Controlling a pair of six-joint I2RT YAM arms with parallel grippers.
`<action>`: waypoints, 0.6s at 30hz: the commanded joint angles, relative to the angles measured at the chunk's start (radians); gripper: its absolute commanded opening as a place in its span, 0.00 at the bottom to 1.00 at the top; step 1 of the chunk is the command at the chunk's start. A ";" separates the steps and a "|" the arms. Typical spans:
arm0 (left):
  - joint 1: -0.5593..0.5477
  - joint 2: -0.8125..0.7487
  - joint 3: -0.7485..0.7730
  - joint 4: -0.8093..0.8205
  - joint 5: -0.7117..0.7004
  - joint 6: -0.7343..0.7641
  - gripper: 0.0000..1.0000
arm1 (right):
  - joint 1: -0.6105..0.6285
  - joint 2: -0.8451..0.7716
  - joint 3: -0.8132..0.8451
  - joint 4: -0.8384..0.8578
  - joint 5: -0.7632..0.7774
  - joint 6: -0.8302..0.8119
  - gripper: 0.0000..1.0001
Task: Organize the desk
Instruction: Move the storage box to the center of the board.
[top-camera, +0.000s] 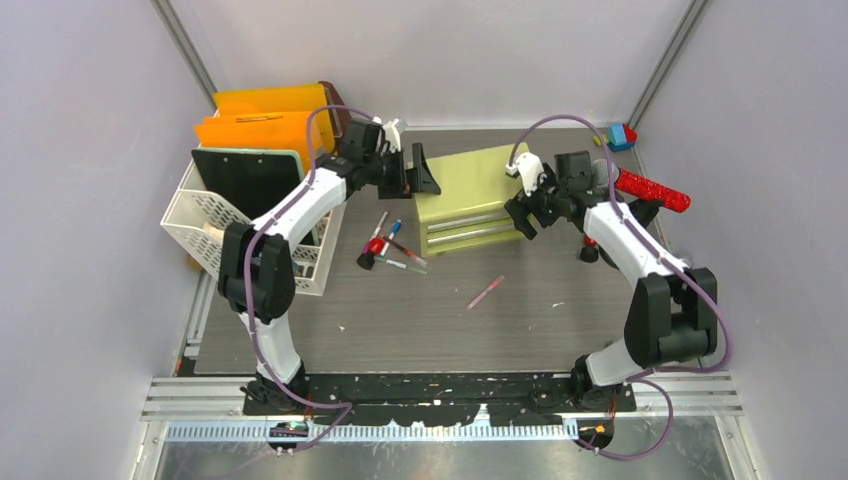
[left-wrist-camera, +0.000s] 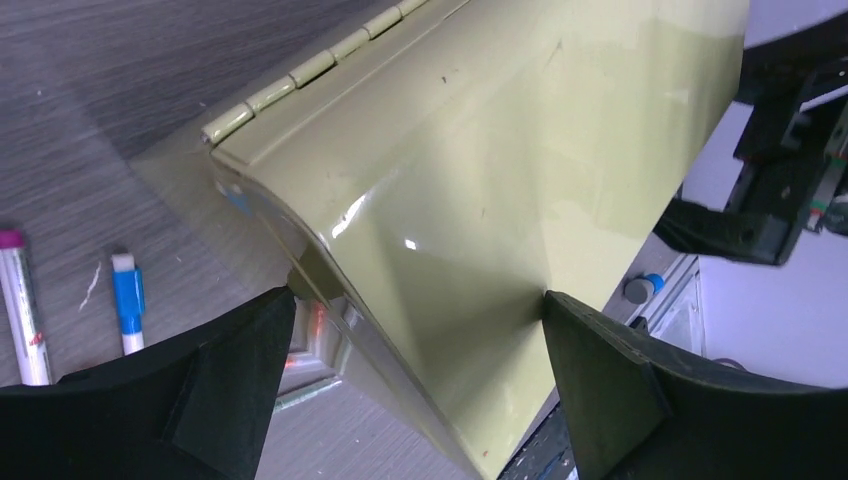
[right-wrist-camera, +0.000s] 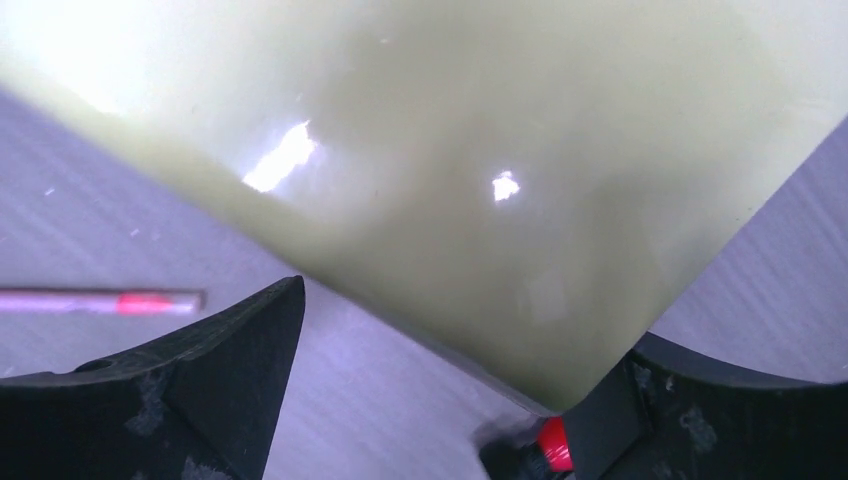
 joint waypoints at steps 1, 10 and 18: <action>-0.045 0.101 0.093 -0.035 0.037 0.086 0.94 | 0.082 -0.174 -0.059 -0.001 -0.209 0.044 0.92; -0.049 0.266 0.315 -0.147 0.009 0.177 0.94 | 0.209 -0.355 -0.216 -0.062 -0.105 0.143 0.92; -0.075 0.459 0.590 -0.183 0.032 0.154 0.95 | 0.341 -0.385 -0.228 -0.034 -0.007 0.210 0.94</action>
